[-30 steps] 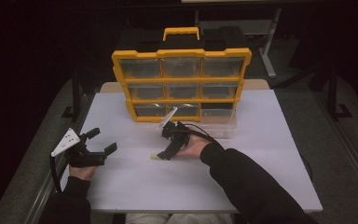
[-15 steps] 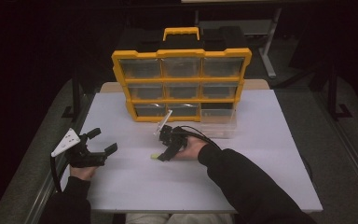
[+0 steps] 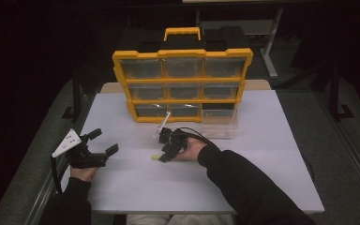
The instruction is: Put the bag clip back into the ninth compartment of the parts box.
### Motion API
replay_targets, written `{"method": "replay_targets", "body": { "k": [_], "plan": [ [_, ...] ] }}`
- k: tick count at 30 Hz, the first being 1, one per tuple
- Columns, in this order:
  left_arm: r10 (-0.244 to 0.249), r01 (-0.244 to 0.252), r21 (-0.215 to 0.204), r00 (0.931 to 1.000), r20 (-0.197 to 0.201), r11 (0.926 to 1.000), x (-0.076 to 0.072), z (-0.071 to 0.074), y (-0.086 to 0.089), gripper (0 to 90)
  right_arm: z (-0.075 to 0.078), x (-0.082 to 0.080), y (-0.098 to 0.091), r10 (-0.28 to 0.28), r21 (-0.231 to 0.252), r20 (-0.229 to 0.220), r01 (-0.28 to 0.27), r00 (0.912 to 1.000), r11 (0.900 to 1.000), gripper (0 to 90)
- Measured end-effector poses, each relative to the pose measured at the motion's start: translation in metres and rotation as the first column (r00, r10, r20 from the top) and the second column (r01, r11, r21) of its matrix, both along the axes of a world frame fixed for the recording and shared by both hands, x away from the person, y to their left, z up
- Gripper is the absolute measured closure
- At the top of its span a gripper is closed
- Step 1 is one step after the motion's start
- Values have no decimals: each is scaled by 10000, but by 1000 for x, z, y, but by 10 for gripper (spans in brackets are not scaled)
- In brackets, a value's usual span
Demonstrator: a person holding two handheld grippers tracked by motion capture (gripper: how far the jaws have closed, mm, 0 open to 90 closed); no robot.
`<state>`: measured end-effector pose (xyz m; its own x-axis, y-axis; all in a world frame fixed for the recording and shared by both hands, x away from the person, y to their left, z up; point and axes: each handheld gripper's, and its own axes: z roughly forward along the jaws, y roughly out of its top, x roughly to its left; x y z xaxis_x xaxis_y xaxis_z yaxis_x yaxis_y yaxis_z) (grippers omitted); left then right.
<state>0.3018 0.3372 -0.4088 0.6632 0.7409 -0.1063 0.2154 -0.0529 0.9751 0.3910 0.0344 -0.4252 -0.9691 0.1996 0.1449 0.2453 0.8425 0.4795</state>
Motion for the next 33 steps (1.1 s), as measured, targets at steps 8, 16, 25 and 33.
{"method": "replay_targets", "body": {
  "k": [8,16,25,33],
  "plan": [
    [30,-30,-3,10000,-29,10000,0,0,0,0,-1,-3,4,-3,-270,301,11,9995,9996,737],
    [24,-24,40,10000,-43,10000,1,-1,0,0,-1,-4,5,25,-292,216,-18,9998,9996,768],
    [37,-36,48,10000,-38,10000,1,0,0,0,1,-7,5,-132,-180,-115,129,9998,9998,769],
    [43,-43,59,10000,-53,10000,1,-1,0,0,18,-7,-3,-171,462,36,169,9998,9988,769]
  ]
}}
